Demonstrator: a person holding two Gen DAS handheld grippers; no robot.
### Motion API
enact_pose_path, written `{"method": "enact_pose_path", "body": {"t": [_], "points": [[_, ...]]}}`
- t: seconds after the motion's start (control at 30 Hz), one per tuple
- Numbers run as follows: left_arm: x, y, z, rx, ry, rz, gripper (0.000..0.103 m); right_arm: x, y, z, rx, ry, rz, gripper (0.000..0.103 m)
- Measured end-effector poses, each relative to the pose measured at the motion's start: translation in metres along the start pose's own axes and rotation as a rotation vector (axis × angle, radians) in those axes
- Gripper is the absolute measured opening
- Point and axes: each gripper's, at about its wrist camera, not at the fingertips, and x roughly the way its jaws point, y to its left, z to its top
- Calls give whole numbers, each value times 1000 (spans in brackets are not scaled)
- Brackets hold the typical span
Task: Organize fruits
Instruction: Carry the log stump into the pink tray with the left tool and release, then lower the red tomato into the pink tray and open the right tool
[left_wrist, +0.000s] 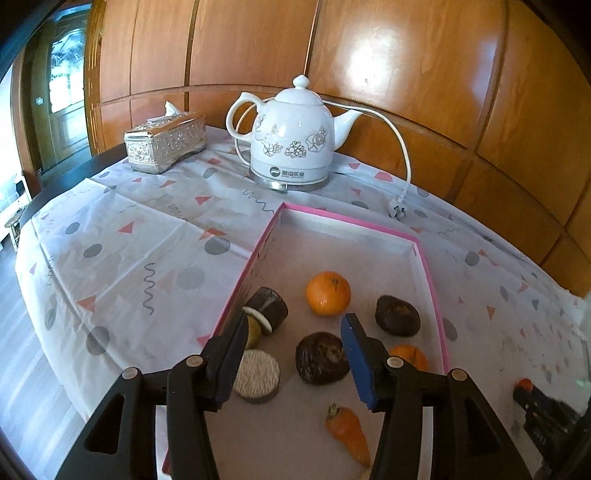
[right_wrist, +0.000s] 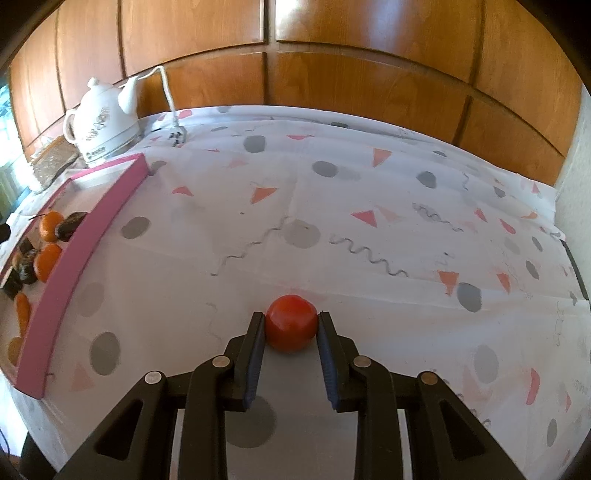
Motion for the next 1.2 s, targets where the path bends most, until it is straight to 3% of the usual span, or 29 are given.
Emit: {"method": "enact_pose_path", "body": {"t": [0.3, 0.7, 0.93, 1.13, 1.2], "points": [[-17, 4, -11, 14, -8, 9, 57, -14, 42, 25, -72, -48, 135, 28], [-27, 20, -21, 17, -11, 52, 67, -22, 153, 72, -246, -79, 380, 28], [-31, 30, -20, 1, -26, 63, 77, 1, 204, 84, -303, -29, 411, 29], [-38, 33, -21, -14, -54, 71, 98, 0, 209, 77, -289, -11, 425, 38], [-40, 33, -20, -20, -59, 67, 100, -7, 205, 73, -286, -28, 414, 39]]}}
